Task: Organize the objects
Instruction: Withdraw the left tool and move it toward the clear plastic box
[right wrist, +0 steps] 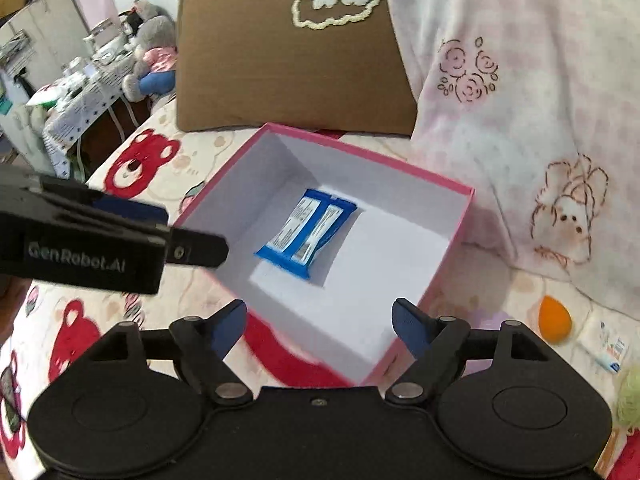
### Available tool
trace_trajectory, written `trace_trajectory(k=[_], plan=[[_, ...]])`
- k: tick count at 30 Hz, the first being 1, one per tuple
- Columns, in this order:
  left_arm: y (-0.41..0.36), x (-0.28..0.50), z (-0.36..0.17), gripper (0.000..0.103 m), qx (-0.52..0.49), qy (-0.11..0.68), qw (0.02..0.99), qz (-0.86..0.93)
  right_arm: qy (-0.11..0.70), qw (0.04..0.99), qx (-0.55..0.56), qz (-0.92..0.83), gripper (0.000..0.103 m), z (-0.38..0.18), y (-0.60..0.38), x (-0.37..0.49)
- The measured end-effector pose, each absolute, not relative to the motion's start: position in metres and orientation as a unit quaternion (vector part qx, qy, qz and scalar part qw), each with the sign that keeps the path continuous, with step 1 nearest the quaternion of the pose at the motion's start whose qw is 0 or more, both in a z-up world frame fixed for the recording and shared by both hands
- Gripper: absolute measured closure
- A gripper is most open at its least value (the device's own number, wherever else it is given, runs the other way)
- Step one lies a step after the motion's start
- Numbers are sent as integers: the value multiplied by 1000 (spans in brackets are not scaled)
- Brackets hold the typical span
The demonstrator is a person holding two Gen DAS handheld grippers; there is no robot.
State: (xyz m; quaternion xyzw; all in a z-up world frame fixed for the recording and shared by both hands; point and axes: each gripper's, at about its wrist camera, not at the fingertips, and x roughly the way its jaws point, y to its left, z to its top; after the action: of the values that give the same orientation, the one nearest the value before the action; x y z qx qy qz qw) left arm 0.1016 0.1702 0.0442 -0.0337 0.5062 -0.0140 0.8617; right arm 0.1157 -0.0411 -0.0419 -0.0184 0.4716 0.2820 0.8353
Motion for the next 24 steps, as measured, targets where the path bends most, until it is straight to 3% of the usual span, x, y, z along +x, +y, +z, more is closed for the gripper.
trace_trajectory(k=[6, 13, 24], plan=[[154, 74, 69, 28, -18, 504, 862, -43, 466, 838, -35, 282, 18, -25, -59, 90], [128, 37, 97, 9, -7, 493, 866, -83, 453, 846, -52, 275, 17, -2, -82, 58], [105, -2, 104, 5, -12, 501, 857, -119, 451, 848, -47, 274, 18, 13, -121, 14]])
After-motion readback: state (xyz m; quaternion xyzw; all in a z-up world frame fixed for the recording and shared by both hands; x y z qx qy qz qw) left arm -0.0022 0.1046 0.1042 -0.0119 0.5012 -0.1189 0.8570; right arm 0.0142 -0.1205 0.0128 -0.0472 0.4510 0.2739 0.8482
